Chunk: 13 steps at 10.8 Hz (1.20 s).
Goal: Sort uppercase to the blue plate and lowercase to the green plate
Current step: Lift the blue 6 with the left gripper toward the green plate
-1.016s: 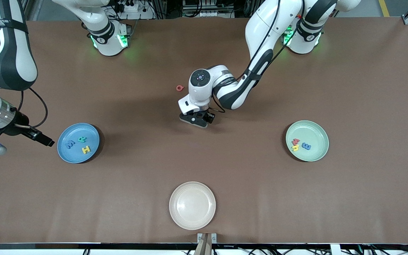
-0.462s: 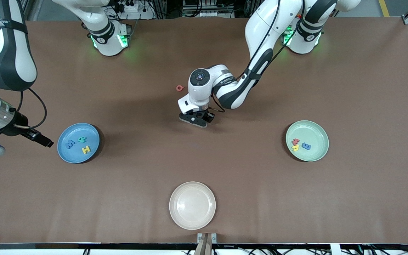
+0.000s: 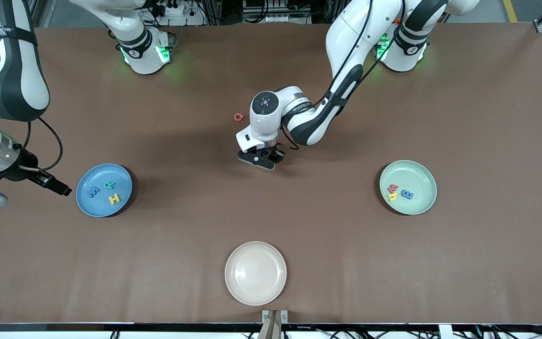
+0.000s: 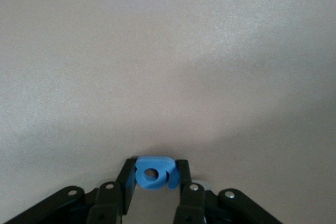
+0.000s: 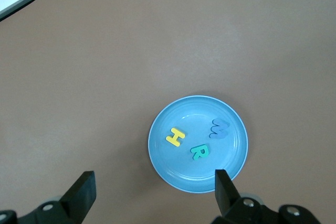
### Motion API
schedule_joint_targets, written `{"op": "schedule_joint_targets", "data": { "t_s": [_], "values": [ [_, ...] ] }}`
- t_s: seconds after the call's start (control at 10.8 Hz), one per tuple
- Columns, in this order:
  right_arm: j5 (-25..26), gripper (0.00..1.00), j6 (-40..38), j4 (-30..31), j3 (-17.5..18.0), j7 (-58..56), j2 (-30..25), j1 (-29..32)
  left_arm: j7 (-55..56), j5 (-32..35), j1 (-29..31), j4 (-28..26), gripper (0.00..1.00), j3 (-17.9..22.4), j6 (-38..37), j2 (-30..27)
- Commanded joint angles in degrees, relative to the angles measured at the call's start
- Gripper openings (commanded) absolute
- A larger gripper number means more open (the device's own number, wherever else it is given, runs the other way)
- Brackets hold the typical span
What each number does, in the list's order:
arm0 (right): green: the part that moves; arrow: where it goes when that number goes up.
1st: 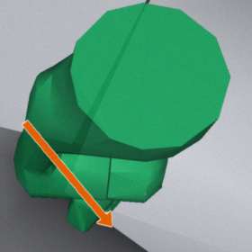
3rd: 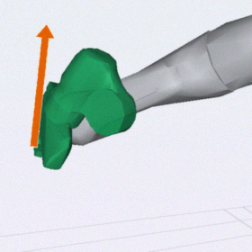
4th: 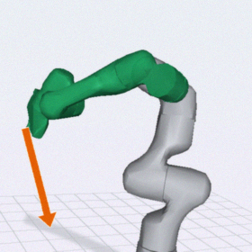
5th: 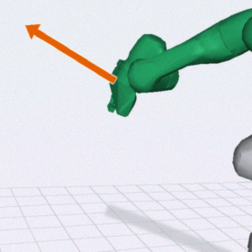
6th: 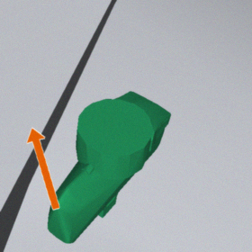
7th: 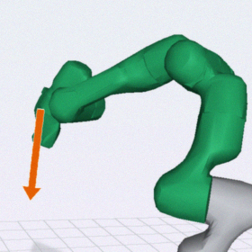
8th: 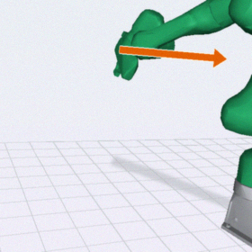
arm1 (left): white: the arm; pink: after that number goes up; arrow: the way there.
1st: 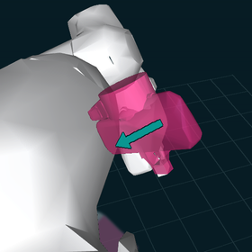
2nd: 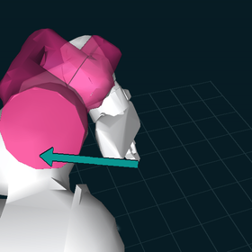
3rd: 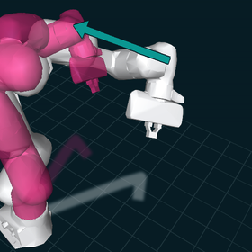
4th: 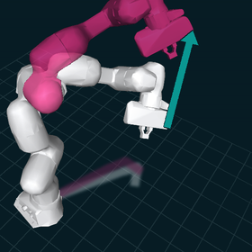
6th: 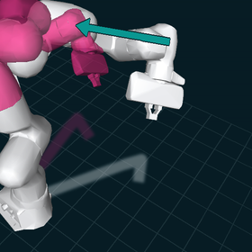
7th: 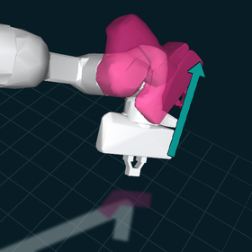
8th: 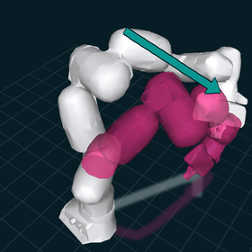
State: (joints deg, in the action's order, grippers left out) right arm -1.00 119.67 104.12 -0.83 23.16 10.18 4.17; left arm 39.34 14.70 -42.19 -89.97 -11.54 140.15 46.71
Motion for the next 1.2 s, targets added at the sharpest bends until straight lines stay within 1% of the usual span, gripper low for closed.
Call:
{"op": "schedule_joint_targets", "data": {
  "t_s": [0.0,0.18,0.55,0.65,0.92,1.11],
  "values": [
    [0.57,1.0,0.91,-0.85,0.74,-0.39,0.81,1.02,-0.56,2.44,0.53,1.2,0.06,1.78,-1.02,0.67],
    [0.57,1.0,1.0,-0.85,0.74,-0.39,0.81,1.02,-6.43,2.36,2.98,1.2,0.04,2.13,-5.12,-1.08],
    [0.48,1.0,0.83,-0.41,0.74,0.83,0.99,-0.12,-17.07,2.36,11.15,0.23,0.02,2.13,-16.11,-7.49],
    [0.48,1.0,0.66,0.03,0.74,2.66,1.51,-1.26,-19.1,2.36,13.52,-1.16,0.01,2.13,-18.14,-9.42],
    [0.48,1.0,0.83,3.1,0.74,14.07,1.51,-6.43,-25.08,2.53,21.16,-8.97,0.01,2.22,-18.42,-15.75],
    [0.48,1.0,1.79,5.38,0.74,20.24,1.08,-10.66,-27.9,3.92,26.26,-13.2,0.01,2.13,-18.25,-18.22]
  ]
}}
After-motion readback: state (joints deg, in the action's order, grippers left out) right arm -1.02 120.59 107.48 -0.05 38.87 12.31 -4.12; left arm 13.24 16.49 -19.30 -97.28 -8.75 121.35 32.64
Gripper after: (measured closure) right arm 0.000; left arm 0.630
